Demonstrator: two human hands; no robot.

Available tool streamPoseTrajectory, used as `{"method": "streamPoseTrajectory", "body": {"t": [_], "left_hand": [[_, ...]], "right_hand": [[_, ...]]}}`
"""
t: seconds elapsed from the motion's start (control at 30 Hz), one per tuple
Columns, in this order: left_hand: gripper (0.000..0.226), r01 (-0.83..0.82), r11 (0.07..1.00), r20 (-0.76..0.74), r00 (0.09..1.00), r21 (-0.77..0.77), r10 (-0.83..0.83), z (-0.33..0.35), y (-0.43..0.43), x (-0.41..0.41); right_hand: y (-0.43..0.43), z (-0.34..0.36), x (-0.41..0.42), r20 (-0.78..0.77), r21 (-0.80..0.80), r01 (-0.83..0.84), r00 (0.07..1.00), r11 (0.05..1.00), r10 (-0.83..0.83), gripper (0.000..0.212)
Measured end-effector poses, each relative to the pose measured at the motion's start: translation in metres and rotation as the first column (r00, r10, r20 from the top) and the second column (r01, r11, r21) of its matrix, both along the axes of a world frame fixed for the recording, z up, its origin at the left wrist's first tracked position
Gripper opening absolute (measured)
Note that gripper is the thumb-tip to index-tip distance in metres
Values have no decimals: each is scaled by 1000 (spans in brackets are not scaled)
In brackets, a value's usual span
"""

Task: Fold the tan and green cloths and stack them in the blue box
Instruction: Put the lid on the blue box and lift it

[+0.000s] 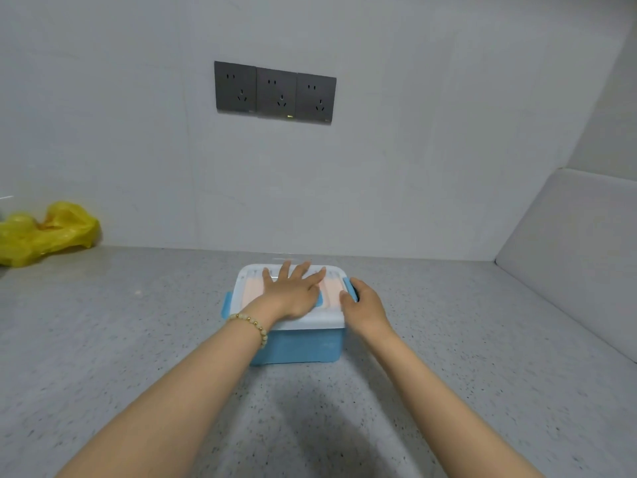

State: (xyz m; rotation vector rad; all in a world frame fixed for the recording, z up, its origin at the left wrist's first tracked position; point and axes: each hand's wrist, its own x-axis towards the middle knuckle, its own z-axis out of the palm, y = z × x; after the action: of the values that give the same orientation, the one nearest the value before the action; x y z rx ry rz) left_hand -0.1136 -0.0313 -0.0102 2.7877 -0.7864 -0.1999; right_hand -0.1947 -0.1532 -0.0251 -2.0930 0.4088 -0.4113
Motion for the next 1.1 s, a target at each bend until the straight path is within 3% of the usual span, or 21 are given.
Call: {"method": "streamPoseTrajectory", "body": {"t": [0.07, 0.13, 0.2, 0.27, 0.37, 0.4, 0.47, 0.5, 0.57, 0.63, 0.67, 0.73, 0.83, 0.9, 1.1], "left_hand": [[51, -30, 976, -109, 994, -215, 7, 2, 4, 0], [62, -123, 844, -283, 959, -522, -35, 6, 11, -1], [72, -209, 712, -376, 923, -671, -84, 8, 15, -2], [71, -239, 628, -371, 924, -741, -86, 10, 14, -4], [61, -214, 491, -245, 970, -845, 3, 12, 17, -8], [61, -187, 489, -167, 982, -852, 85, 11, 24, -8], [69, -168, 577, -13, 965, -799, 262, 5, 41, -5], [75, -212, 602, -5, 945, -769, 327, 1, 51, -2], [90, -395, 551, -184, 899, -735, 398, -7, 72, 3], [98, -615, 395, -503, 787, -682, 357, -17, 88, 2], [93, -698, 321, -640, 715, -640, 281, -21, 93, -3], [63, -774, 233, -784, 617, -589, 70, -29, 99, -10], [29, -771, 153, -784, 618, -619, -59, -30, 97, -15], [25, -707, 201, -715, 697, -678, 42, -24, 94, -13], [20, -512, 498, -440, 858, -700, 264, -11, 86, -15]], "right_hand": [[0, 6, 6, -49, -207, -52, 998, 977, 43, 44], [8, 16, 17, -142, -452, -146, 986, 880, 91, 51], [19, 22, 29, -238, -600, -244, 964, 762, 121, 53], [27, 20, 39, -327, -636, -331, 934, 697, 145, 52], [26, 14, 44, -397, -645, -377, 908, 664, 130, 56], [26, 12, 45, -409, -646, -383, 904, 660, 124, 60], [25, 11, 45, -429, -641, -392, 896, 660, 116, 67], [26, 11, 46, -437, -639, -396, 892, 659, 112, 71], [27, 12, 48, -454, -642, -406, 885, 650, 104, 76], [26, 14, 49, -462, -647, -411, 882, 643, 99, 78], [26, 14, 48, -464, -648, -412, 881, 641, 98, 79], [27, 14, 47, -462, -651, -407, 882, 640, 91, 80], [26, 14, 47, -462, -652, -407, 882, 640, 91, 80], [26, 13, 47, -462, -653, -409, 882, 638, 92, 81], [23, 10, 52, -448, -659, -398, 889, 639, 91, 82]]}}
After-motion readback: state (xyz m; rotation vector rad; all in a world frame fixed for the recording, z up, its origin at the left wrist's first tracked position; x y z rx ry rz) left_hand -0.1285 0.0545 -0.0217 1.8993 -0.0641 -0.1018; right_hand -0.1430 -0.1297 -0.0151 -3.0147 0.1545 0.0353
